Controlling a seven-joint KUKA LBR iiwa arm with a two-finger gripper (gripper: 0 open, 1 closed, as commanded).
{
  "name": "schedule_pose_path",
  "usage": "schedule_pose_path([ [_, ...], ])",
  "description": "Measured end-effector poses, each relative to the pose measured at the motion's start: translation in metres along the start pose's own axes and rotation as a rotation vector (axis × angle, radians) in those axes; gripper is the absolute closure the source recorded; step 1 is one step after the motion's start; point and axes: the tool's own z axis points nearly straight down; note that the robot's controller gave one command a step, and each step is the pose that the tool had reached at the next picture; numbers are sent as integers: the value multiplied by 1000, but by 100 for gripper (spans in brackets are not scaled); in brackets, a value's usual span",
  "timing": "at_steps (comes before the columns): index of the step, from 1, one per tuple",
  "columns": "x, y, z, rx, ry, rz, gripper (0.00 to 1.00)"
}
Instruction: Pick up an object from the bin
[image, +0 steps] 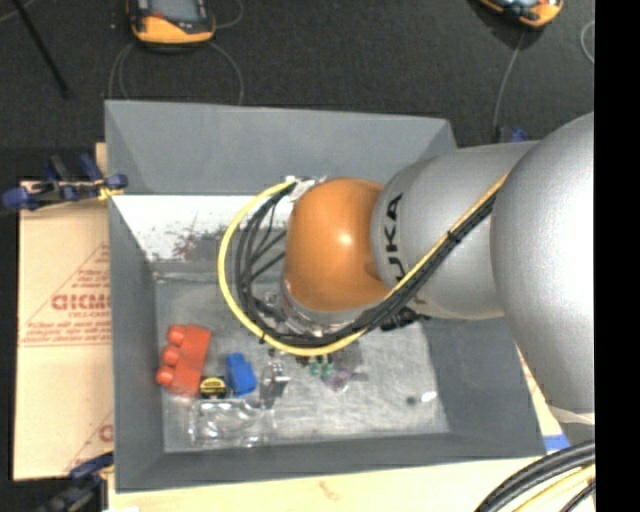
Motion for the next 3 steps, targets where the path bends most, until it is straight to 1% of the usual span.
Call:
schedule_pose_path([
  [1, -41, -41, 76, 0, -9, 0, 0],
  [2, -16, -145, 73, 1, -13, 18, 0],
  [3, -17, -142, 71, 0, -11, 16, 100],
])
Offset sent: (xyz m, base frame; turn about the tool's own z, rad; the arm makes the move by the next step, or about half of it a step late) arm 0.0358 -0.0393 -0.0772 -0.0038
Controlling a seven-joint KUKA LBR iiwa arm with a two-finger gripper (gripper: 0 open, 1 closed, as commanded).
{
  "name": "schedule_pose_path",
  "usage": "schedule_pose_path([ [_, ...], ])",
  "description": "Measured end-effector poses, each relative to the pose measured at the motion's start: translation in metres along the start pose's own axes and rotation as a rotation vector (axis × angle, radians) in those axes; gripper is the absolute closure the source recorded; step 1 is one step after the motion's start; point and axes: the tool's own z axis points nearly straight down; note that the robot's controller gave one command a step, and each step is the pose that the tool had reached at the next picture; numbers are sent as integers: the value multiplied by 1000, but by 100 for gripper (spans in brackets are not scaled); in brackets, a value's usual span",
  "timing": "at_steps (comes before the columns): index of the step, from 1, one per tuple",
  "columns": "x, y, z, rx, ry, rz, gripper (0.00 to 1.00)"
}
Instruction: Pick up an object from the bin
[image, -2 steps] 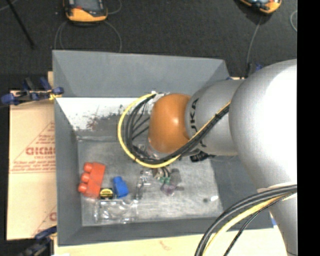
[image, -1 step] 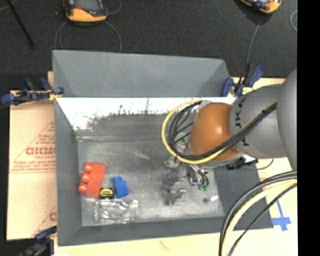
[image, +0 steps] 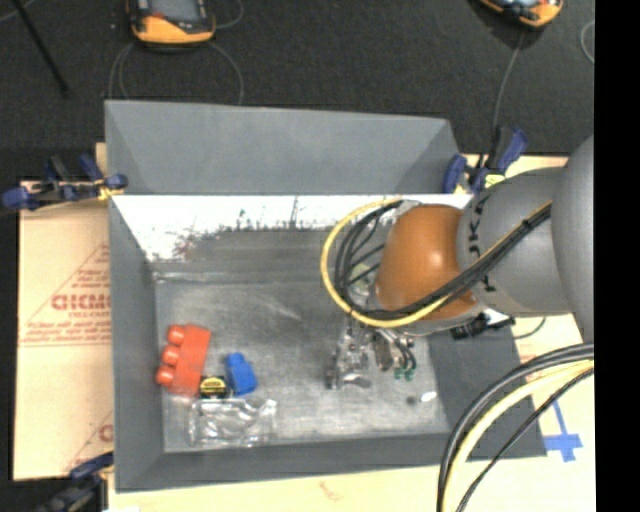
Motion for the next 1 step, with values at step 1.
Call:
schedule_pose_path([
  [1, 54, -13, -165, 3, 4, -240, 100],
])
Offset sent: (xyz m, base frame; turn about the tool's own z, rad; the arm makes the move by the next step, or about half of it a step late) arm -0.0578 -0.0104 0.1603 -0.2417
